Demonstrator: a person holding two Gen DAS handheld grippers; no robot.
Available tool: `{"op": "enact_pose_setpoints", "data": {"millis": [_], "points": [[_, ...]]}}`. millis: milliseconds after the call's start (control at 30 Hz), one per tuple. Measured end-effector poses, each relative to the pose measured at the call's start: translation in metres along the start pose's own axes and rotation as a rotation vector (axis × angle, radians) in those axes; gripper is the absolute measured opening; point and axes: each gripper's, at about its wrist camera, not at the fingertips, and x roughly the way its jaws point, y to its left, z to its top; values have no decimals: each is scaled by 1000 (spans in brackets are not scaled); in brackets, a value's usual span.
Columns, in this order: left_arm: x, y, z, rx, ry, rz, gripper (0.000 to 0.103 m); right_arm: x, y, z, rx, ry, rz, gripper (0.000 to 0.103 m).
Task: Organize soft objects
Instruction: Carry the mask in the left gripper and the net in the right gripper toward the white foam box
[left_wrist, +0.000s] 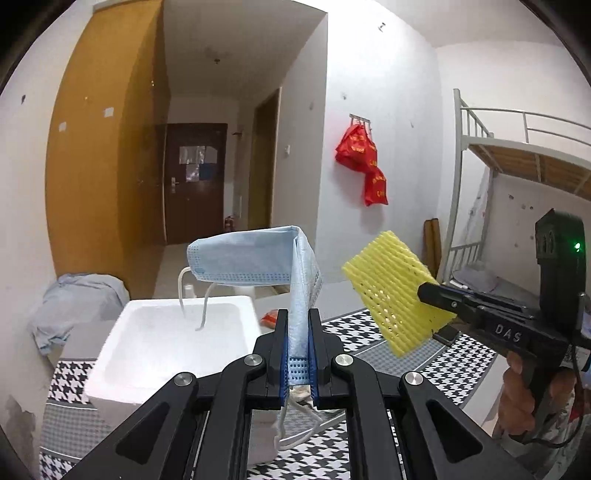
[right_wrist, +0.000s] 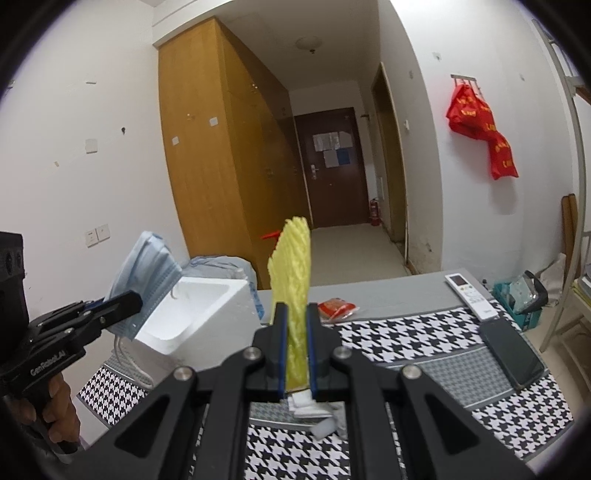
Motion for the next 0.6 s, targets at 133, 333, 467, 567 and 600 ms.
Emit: {"op": "enact_pose_setpoints", "data": {"millis": [133,333,467,567,600], "points": [[-5,11,0,-12,-7,26,9,4,9,6,-1,0,38,12],[-9,25,7,-23,-11,56,9,16,24,13,-15,1,81,12],[-11,35,10,-44,-9,74,9,25,34,17,-33,10,99,12],[-9,41,10,-52,4,95,9,30,40,19,-43,13,124,12],[-7,43,12,-54,9,98,9,33,43,20,-42,15,132,12]]}}
